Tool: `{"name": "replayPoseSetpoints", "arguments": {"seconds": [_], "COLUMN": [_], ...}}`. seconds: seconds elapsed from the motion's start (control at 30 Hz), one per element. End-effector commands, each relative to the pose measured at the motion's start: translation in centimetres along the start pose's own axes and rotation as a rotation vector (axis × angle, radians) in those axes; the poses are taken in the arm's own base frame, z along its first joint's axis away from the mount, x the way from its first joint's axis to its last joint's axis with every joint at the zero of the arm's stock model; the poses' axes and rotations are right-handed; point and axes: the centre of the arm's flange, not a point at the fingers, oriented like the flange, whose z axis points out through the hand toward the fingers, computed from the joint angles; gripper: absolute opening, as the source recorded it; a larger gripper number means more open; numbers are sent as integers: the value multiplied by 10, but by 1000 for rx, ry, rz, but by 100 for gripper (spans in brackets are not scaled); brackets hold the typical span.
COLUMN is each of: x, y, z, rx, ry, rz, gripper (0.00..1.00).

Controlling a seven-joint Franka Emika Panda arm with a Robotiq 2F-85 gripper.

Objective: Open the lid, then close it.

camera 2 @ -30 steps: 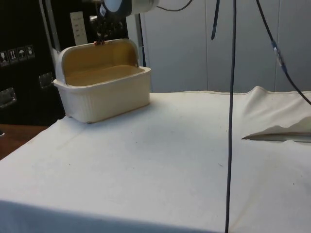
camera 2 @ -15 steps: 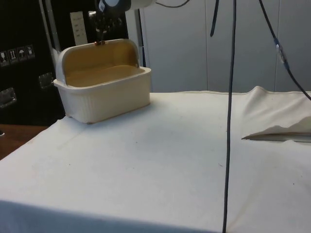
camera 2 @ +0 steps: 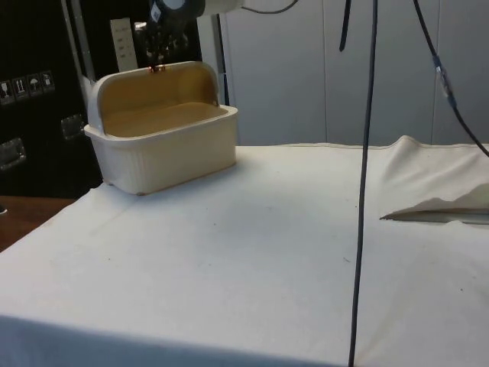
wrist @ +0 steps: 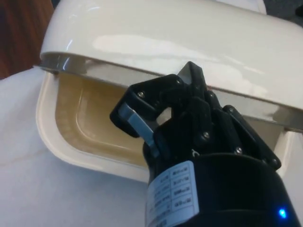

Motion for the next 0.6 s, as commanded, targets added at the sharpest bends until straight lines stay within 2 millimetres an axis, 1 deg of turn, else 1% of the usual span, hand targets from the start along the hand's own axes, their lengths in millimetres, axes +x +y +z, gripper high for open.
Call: {"name": "replayPoseSetpoints", "arguments": {"seconds": [0.0,0.2,0.23,0.27,0.3,0.57], "x": [-6,-19,-20,-14,-21,-27], "y": [0,-1,-1,-1,-1,-1], "z": [2,7,7,5,7,-1], "rx": [3,1,1,1,1,1], "ry": [-2,-17,-17,-16,-18,-32], "rz": [13,32,35,25,36,57], "gripper": [0,0,0,0,0,0]}}
